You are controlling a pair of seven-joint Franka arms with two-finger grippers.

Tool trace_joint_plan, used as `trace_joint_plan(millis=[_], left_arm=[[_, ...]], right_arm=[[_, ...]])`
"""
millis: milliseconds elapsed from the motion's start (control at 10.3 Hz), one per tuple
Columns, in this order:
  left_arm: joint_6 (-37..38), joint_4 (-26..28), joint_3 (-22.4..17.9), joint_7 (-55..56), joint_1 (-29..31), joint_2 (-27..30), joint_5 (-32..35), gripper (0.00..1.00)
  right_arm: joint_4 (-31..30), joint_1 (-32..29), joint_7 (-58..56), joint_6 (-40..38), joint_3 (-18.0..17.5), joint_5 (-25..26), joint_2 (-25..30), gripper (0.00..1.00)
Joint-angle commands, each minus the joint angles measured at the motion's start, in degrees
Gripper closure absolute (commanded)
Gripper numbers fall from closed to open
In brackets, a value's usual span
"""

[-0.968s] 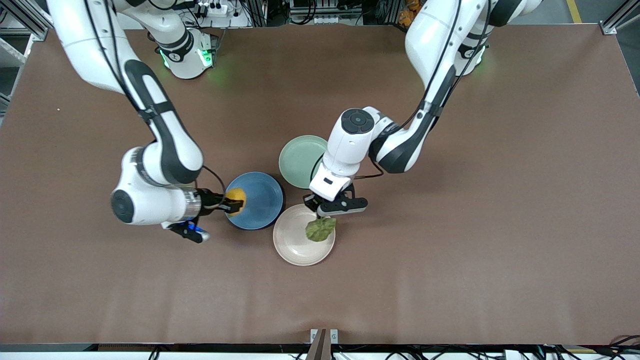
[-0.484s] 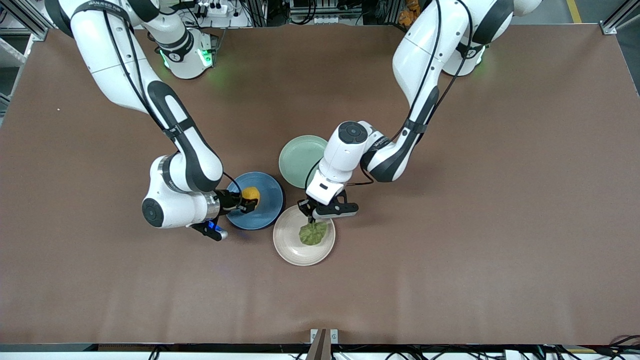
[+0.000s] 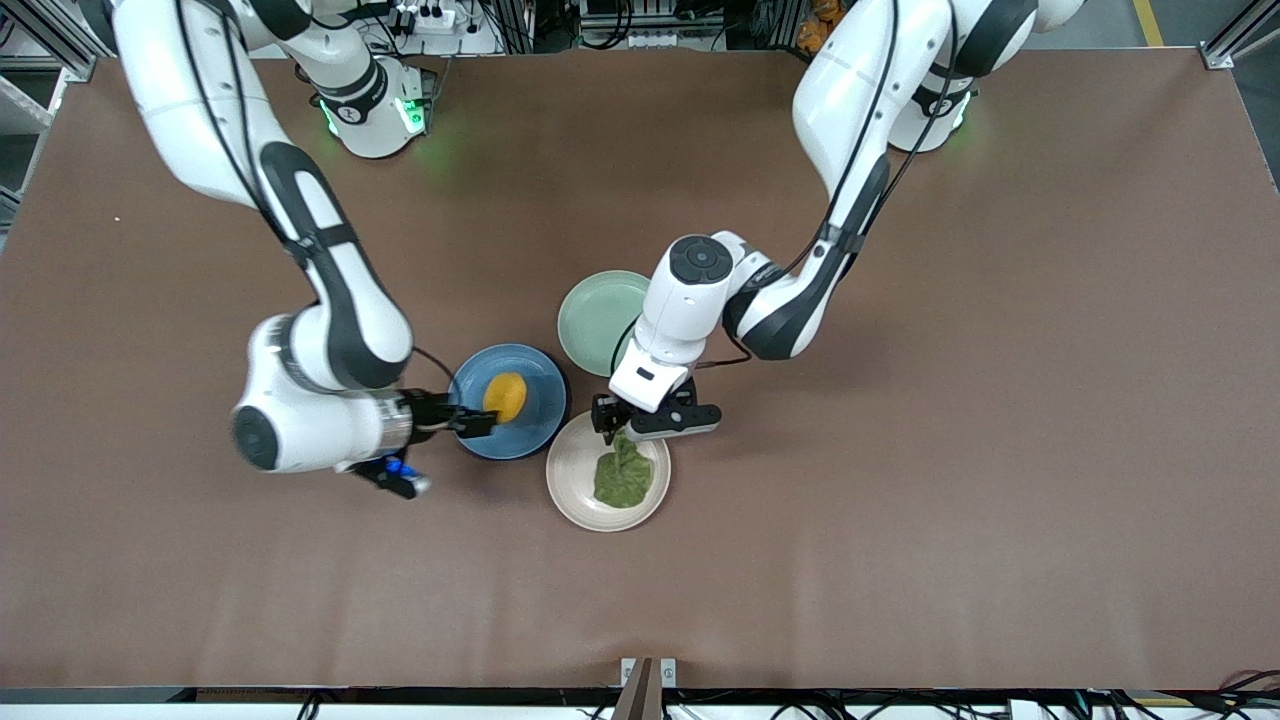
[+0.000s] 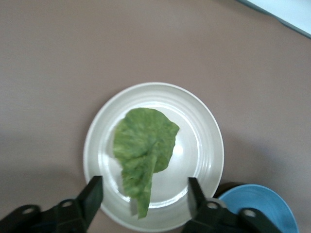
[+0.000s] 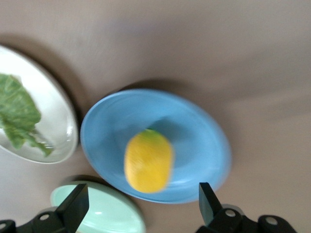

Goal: Place lemon and lettuce in plates

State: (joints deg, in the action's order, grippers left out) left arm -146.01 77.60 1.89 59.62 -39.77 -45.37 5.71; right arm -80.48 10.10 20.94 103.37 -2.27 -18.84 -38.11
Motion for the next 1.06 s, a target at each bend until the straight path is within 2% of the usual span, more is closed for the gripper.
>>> trace_joint_plan(millis=[0,194,290,484,677,774,968], left_arm=[[13.6,2.1,-0.2,-5.1,2.0,10.1,1.8,0.00],[24.8,2.1,0.0,-14.2,5.8,16.6,1.1,0.00],[30.1,2.1,0.0,-16.5,7.8,19.3,1.0,0.00],[39.3,2.1,0.1,-22.3,11.0,24.0,0.9,0.00],[46.3,2.3,0.3,-24.2,14.9,28.4,0.4,0.00],[49.1,2.3,0.2,-25.5,16.8,30.5,-1.5,0.00],[54.1,2.3,0.1,-32.9,21.6,33.8,-4.5,0.00]], right_arm=[[1.3,-4.0,-4.7,-6.7,0.1,9.2,8.4,0.00],[1.4,-9.3,-15.4,-10.7,1.4,10.0,15.5,0.00],[0.9,-10.3,-16.7,-11.7,1.7,11.0,19.8,0.00],[-0.1,-9.9,-17.2,-13.1,3.8,13.4,25.3,0.00],[-4.8,-8.9,-17.0,-12.5,3.2,14.8,31.5,0.00],[-5.5,-9.0,-17.3,-13.6,2.9,15.2,33.9,0.00],[-5.7,-9.1,-17.3,-17.7,2.8,17.5,34.7,0.00]])
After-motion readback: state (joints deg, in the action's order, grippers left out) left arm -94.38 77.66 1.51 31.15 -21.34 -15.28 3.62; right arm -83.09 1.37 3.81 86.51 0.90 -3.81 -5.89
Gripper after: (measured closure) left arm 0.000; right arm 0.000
